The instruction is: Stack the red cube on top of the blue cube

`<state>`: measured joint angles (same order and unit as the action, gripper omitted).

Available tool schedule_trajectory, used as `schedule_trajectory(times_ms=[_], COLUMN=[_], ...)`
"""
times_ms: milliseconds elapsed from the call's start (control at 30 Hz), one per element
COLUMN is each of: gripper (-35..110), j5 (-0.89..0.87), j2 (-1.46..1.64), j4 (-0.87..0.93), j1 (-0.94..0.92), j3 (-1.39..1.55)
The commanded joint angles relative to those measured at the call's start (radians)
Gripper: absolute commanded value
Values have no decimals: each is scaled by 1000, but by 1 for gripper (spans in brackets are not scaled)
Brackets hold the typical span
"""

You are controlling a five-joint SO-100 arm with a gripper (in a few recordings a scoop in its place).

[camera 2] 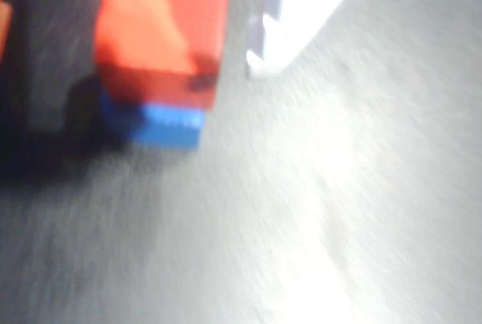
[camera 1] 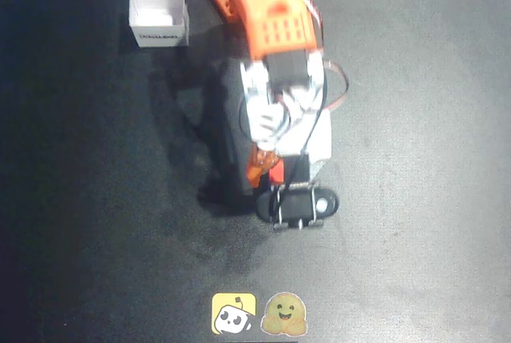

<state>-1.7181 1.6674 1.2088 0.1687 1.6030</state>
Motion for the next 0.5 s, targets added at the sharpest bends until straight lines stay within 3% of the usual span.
schedule_trajectory(times_ms=[0, 67, 167, 467], gripper=[15, 0, 0, 0], j5=[94, 107, 133, 187], j2=[135, 213, 328, 887], j4=[-20, -21, -49, -373], j1=[5, -23, -63, -161], j3=[-20, 37, 190, 939])
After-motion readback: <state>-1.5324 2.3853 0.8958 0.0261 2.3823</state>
